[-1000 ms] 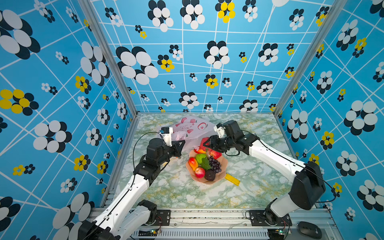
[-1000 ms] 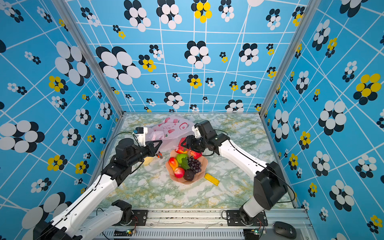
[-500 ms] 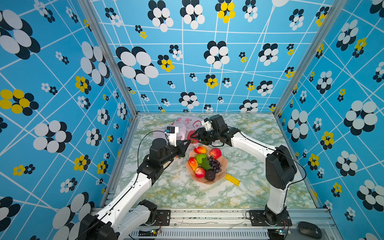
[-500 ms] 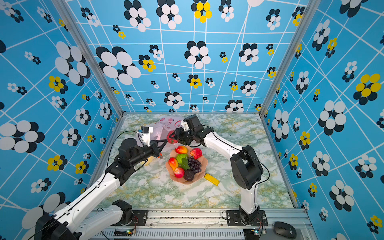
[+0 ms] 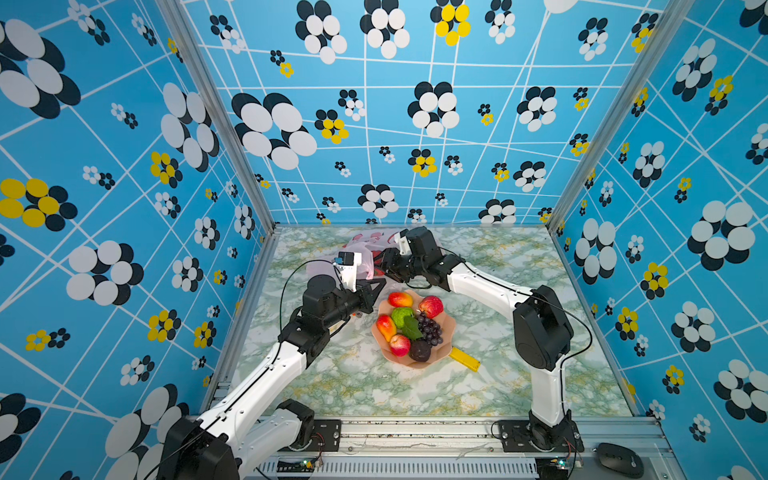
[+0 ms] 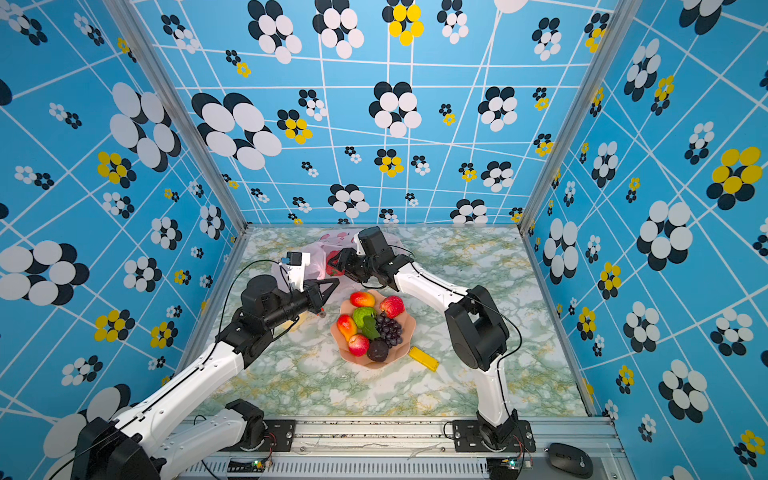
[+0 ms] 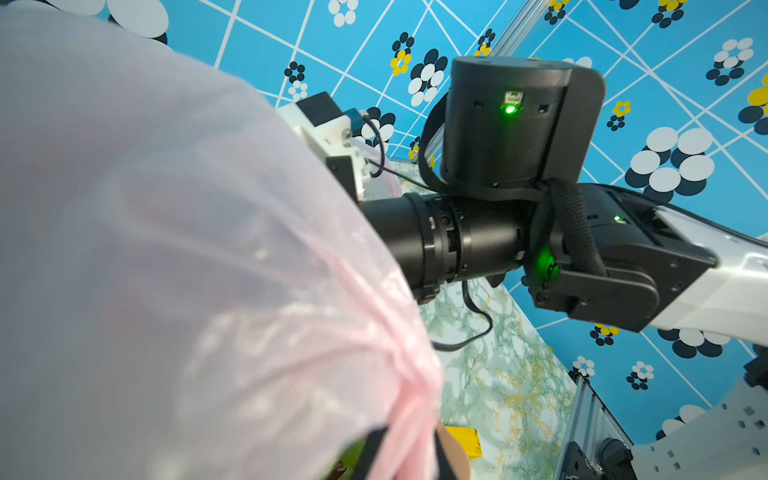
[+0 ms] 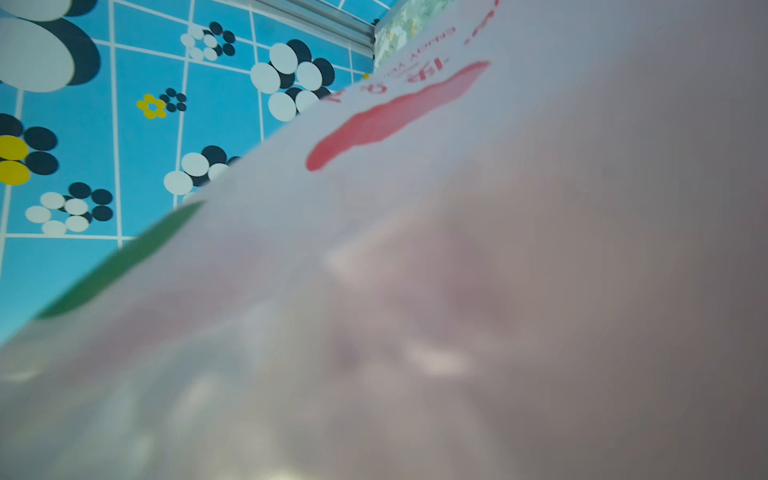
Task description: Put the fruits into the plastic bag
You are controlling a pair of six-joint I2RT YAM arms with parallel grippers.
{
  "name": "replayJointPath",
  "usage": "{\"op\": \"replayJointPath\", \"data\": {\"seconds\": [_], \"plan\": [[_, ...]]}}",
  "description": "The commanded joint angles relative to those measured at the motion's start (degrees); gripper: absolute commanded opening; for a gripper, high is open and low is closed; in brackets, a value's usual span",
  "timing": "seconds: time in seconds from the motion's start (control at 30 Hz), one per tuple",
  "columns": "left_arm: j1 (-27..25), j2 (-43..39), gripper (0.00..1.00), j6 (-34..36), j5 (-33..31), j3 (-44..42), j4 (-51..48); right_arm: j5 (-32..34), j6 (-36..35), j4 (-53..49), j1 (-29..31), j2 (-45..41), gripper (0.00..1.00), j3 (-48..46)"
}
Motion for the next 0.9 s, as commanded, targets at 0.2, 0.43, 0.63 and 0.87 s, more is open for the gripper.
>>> {"op": "replayJointPath", "data": {"seconds": [0.2, 0.43, 0.63, 0.87], "plan": [[0.0, 3.1, 0.0, -5.3, 3.0, -1.2, 8.8, -5.6, 2.6, 4.6, 0.0, 6.6, 0.73, 8.1], [1.1, 2.0, 0.0, -5.9, 2.3, -2.0, 7.3, -5.8, 0.4, 5.4, -0.2, 3.1, 0.82, 5.2], [2.0, 1.7, 0.0, -9.3, 1.2, -2.8, 6.1, -2.2, -6.4, -0.9, -0.9, -4.6, 0.82, -1.1], [1.9, 0.0, 0.0, -11.6, 2.4, -3.4, -0.4, 3.1, -17.7, -11.3, -5.8, -12.9, 0.83, -7.3]]}}
